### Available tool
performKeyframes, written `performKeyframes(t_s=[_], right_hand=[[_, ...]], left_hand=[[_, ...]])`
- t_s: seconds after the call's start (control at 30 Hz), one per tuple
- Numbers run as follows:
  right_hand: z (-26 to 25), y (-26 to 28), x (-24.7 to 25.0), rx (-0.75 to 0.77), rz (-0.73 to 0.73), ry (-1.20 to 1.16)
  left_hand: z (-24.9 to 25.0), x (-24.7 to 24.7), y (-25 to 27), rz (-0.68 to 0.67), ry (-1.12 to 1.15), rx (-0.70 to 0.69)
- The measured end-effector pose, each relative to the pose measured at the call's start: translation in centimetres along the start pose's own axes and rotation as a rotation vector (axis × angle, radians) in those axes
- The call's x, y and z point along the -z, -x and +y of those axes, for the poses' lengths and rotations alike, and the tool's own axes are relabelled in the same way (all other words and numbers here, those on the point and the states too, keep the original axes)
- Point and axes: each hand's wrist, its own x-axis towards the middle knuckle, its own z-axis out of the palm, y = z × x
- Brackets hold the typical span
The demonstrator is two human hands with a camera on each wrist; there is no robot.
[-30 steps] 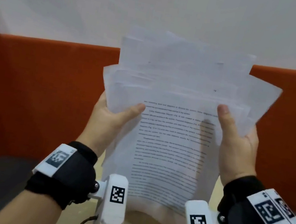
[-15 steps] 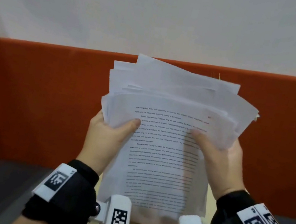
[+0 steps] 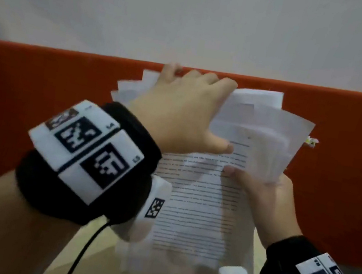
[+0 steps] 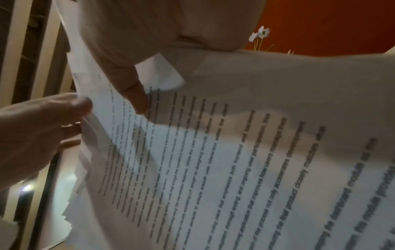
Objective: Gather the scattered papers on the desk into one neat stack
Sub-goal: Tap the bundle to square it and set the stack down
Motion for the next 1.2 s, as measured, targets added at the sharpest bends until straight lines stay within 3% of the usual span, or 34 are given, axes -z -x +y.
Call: performKeyframes(t_s=[0.13, 0.23, 0.4, 0.5, 0.57, 0.6, 0.73, 0.83, 0.97, 1.1, 1.2], right_hand=[[-0.1, 0.2, 0.0, -0.031, -0.011, -0.031], [-0.3, 0.2, -0.2, -0.044, -0.014, -0.037], [-0.2, 0.4, -0.3, -0.041, 0.025, -0.036], [1.1, 1.2, 1.2, -0.071, 0.218, 0.137], [2.2, 1.8, 2.9, -0.203, 0.372, 0.205], [2.8, 2.0, 3.6, -0.259, 0.381, 0.148], [4.1, 1.4, 5.2, -0.351, 0.198, 0.002], [3.3, 0.0, 5.0, -0.241, 0.206, -0.02], [2.0, -2.2, 5.5, -0.157, 0.238, -0.105], [3.0, -2.8, 6.1, -0.317, 0.079, -0.034], [3.5, -2.6, 5.5, -0.258, -0.01, -0.101]], left_hand=[[-0.1, -0.4, -0.8, -0.053, 0.012, -0.03], [-0.1, -0.7, -1.1, -0.29, 0.166, 0.021], [-1.5, -1.6, -1.6, -0.308, 0.271, 0.075], [-3.5, -1.5, -1.1, -0.169, 0.387, 0.137], [-5.3, -1.3, -0.5, -0.081, 0.531, 0.209], [-6.0, -1.3, 0.0, -0.047, 0.594, 0.251], [-8.2, -2.9, 2.3, 0.065, 0.935, 0.401], [-9.4, -4.8, 4.6, 0.069, 1.164, 0.503], [-10.9, -7.3, 7.1, 0.075, 1.364, 0.514], [-11.5, -9.0, 7.9, 0.165, 1.531, 0.548], [-10.6, -9.8, 8.3, 0.198, 1.558, 0.585]])
